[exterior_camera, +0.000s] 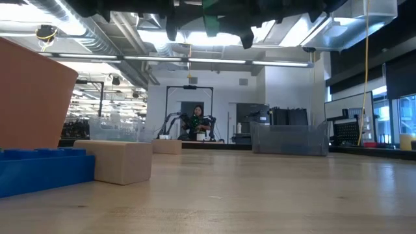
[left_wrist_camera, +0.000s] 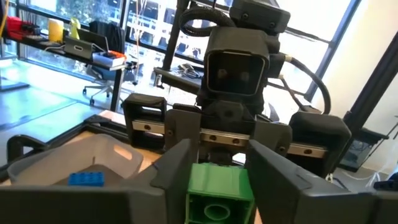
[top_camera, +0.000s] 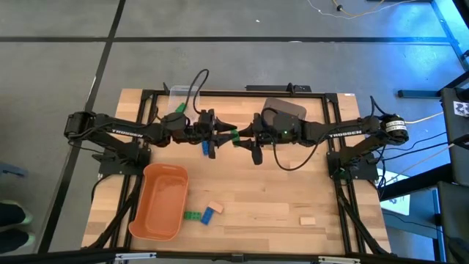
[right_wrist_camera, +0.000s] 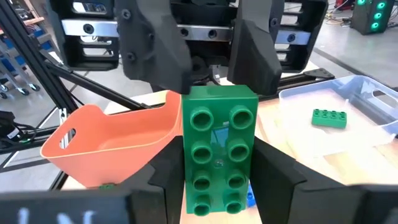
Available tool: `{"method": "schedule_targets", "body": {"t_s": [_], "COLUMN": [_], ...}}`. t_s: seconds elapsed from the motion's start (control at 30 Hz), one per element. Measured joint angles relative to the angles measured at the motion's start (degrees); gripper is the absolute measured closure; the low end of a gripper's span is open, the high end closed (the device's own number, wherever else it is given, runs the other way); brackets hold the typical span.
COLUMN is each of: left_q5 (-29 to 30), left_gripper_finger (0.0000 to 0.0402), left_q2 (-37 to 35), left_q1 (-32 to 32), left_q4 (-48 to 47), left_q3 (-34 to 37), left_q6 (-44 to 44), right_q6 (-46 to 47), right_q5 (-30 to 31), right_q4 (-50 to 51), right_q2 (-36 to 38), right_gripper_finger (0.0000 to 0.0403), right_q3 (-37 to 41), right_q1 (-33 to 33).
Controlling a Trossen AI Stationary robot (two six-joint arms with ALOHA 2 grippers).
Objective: Sort & place blocks by color
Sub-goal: Put the right green game piece into the transparent bin
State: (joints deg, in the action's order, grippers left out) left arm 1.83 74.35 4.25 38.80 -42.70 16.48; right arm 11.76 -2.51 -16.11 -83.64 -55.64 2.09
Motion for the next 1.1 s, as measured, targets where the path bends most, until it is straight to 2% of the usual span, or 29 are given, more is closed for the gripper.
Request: {"method": "schedule_targets", "body": {"t_s": [0.13, 0.27, 0.37, 0.5, 0.63, 0.87, 1.1], "left_q5": [-0.74, -0.80, -3.14, -3.73, -4.45, -4.40, -4.39], "left_gripper_finger": [0.0296, 0.0357, 0.0394, 0.0398, 0.0400, 0.0401, 0.0401], "left_q2": [0.00, -0.01, -1.12, -3.73, -7.67, -15.10, -17.89], "left_q1": [0.00, 0.25, 1.11, 2.56, 4.43, 7.84, 8.71], "left_q4": [-0.06, -0.20, -1.15, -4.43, -10.28, -17.49, -26.33], "left_q3": [0.00, 0.00, 0.04, 0.10, 0.06, 0.08, 0.08], "left_q6": [-0.12, -0.16, -0.15, -0.27, -0.64, -3.84, -5.04], "right_q6": [0.11, 1.45, 2.90, 3.63, 4.47, 4.44, 4.71], "right_q5": [-0.23, -0.55, -0.85, -0.32, -0.57, 0.47, -0.10], "right_q4": [-0.20, -0.22, -0.45, 0.67, 4.12, 10.35, 14.24], "right_q2": [-0.04, -0.02, -0.03, 0.50, 2.38, 5.75, 5.51], "right_gripper_finger": [0.0263, 0.0263, 0.0228, 0.0143, 0.0092, 0.0078, 0.0076], "right_q3": [0.01, 0.00, 0.01, 0.00, 0.00, 0.00, 0.00], "right_q1": [-0.04, -0.05, -0.06, 0.07, 0.15, 1.63, 2.03]}}
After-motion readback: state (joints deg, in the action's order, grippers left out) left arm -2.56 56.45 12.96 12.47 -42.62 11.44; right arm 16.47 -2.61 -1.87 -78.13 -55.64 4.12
